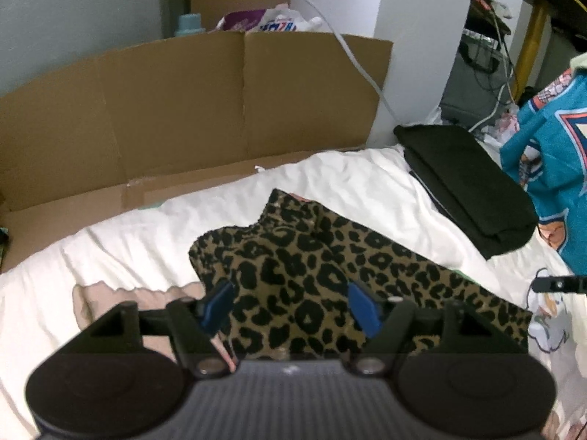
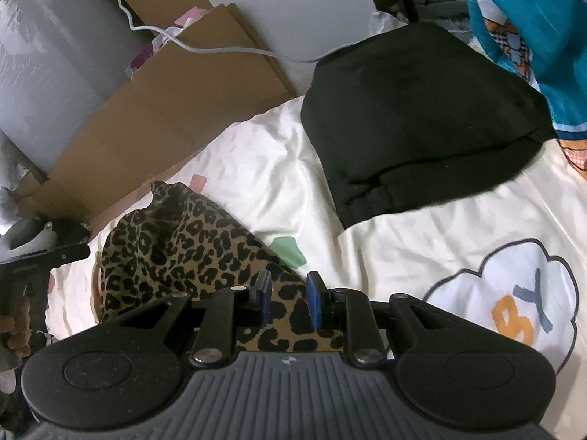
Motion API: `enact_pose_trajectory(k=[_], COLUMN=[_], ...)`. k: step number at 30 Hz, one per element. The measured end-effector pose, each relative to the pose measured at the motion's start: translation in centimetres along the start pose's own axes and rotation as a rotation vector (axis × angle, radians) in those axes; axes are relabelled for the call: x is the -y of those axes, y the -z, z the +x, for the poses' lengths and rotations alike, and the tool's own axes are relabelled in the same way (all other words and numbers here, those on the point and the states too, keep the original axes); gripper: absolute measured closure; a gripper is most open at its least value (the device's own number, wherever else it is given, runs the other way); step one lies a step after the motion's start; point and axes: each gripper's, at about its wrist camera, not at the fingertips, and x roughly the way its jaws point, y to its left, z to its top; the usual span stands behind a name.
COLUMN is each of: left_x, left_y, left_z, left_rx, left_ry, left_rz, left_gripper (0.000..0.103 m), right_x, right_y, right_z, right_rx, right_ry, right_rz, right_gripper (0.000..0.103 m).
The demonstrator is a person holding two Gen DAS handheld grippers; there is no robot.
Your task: Fold clothes
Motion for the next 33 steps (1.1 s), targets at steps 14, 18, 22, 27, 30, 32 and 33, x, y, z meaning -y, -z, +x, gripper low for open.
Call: enact_pose_trajectory(k=[14,18,22,27,30,32,33], left_x=[-0.1,-0.1,-1.3,-2.8,-3.2,-3.2,-3.2], left_y=[2.1,3.1,4.3,6.0,6.2,5.6,5.1], left_z=[0.6,1.9,4.1,6.4,6.6,5.9,5.4], left_rx=[-0.046,-0.075,-0.132,-0.172,-0.173,-0.152,-0.135], left_ry=[0.093,0.099,0.077,0.071,0.076,0.075,0.076], left_rz=[-0.032,-0.018,-0.044,-0.081,-0.103,-0.103,-0.1], left_gripper=[0.052,0.052,0.053,0.05,0.05,0.053,0.053], right_x=[-3.3,-4.4,-5.4,-6.7,-7.5,-8.1,-8.3], right_y=[-0.8,-1.0,-1.5,-2.0,-2.4,-2.6,-2.7], right_z=[3.6,5.2,6.7,8.6,9.7,10.4,10.8], right_rx=[-0.028,-0.048,-0.068,-0.093,-0.109,-0.119,-0.124], right_ry=[-0.011,-0.007,-0.003,0.002,0.004,0.006,0.007], right_rz=[-0.107,-0.14,-0.177,-0.222,-0.249,-0.267,-0.276], right_gripper=[0.081,0.081,0.081,0.081,0.081,0.081,0.081])
